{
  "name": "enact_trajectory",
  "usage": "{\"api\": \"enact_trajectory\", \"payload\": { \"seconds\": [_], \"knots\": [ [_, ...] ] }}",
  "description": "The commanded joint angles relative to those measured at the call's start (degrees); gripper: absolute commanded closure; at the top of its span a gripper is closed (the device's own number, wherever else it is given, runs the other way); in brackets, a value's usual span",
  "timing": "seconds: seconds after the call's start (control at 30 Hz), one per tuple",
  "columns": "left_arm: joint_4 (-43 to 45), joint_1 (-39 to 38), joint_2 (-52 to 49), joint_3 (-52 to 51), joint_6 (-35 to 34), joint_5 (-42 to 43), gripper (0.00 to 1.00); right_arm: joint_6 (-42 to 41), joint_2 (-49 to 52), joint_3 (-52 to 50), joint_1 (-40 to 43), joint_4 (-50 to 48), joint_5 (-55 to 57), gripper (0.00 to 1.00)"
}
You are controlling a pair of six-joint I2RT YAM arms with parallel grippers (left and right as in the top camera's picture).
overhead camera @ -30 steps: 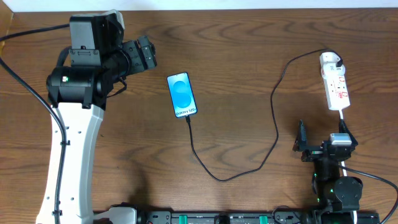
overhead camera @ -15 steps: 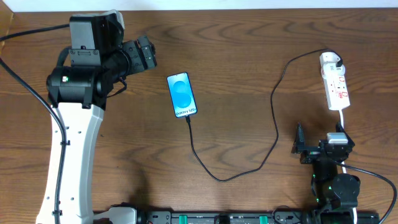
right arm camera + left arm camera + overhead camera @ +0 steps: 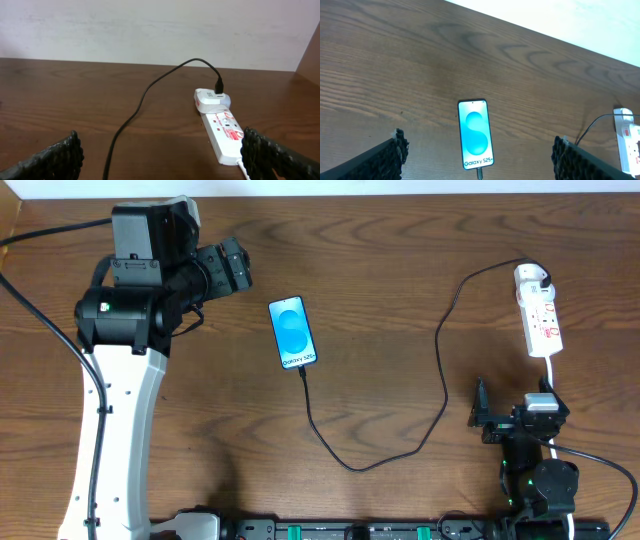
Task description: Plug charger to phone and switch on socket
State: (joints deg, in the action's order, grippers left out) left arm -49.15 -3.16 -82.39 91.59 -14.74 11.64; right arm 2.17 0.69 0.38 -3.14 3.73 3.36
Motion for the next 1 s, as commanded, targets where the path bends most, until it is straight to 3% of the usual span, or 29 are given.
{"api": "enact_trajectory", "payload": {
  "seconds": [0.0,0.97],
  "knots": [
    [-0.1,0.2,0.7,-0.2,0.6,-0.6,0.07,0.7,-0.4,-0.1,-0.3,0.2,0.2,0.01],
    [-0.1,0.2,1.0,-0.3,0.6,-2.3,0.07,0.7,-0.4,-0.1,-0.3,0.2,0.2,0.01]
  ]
}}
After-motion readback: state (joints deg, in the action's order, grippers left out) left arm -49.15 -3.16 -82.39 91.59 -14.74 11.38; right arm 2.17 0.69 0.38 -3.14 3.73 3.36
